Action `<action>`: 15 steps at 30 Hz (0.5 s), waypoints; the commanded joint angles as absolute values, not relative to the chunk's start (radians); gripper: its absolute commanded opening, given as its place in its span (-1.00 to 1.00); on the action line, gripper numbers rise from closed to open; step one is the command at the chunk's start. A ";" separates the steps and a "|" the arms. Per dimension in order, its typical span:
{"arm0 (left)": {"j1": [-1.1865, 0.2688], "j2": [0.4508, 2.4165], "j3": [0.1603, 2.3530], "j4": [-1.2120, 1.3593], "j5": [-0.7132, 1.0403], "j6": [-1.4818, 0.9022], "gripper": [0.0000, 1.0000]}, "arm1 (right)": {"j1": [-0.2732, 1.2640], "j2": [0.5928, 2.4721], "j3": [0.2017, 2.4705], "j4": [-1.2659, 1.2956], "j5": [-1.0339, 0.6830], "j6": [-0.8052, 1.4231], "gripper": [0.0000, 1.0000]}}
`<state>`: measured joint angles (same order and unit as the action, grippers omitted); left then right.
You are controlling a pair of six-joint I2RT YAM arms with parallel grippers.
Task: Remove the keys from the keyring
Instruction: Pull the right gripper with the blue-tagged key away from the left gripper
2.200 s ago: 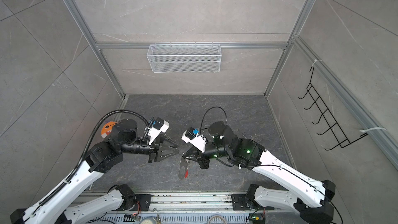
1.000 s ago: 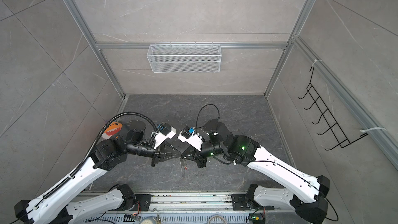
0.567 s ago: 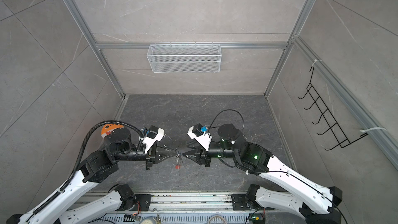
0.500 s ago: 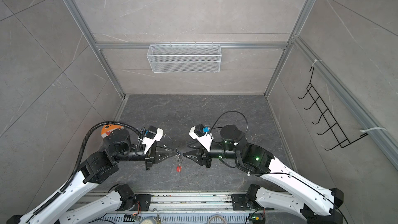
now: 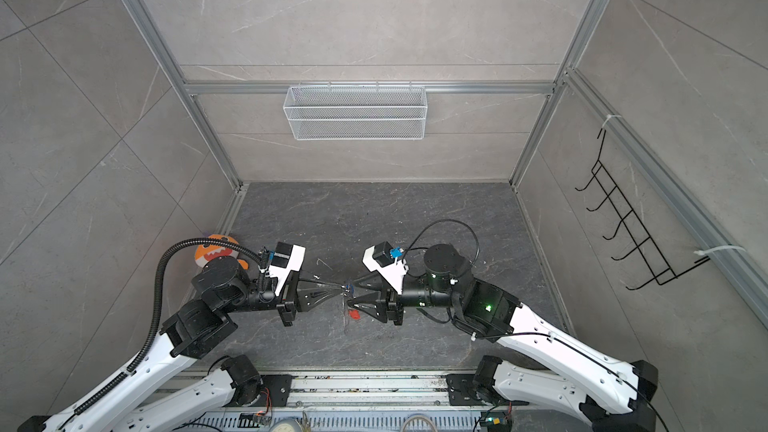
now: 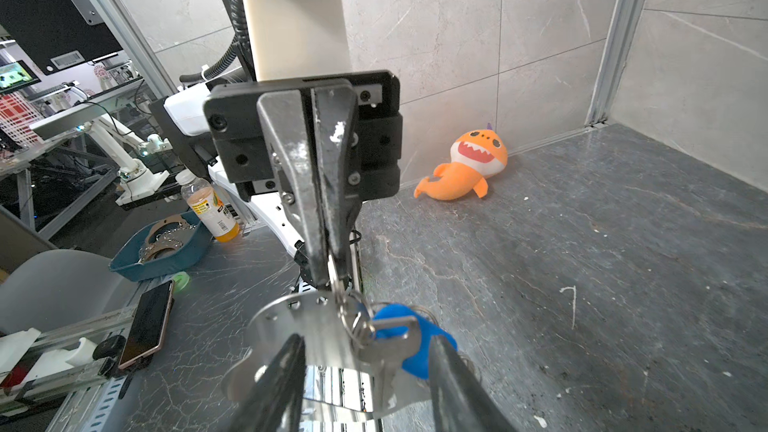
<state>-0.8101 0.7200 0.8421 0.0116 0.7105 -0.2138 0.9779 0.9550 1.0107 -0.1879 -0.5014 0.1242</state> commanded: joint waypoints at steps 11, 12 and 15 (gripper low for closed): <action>-0.813 0.696 0.822 0.212 0.689 -0.279 -1.00 | 0.992 0.987 0.996 -0.133 -0.453 0.147 -0.42; -0.813 0.696 0.821 0.211 0.689 -0.279 -1.00 | 0.994 0.988 0.997 -0.135 -0.451 0.146 -0.48; -0.813 0.694 0.815 0.215 0.676 -0.281 -1.00 | 0.999 0.991 1.001 -0.141 -0.444 0.142 -0.65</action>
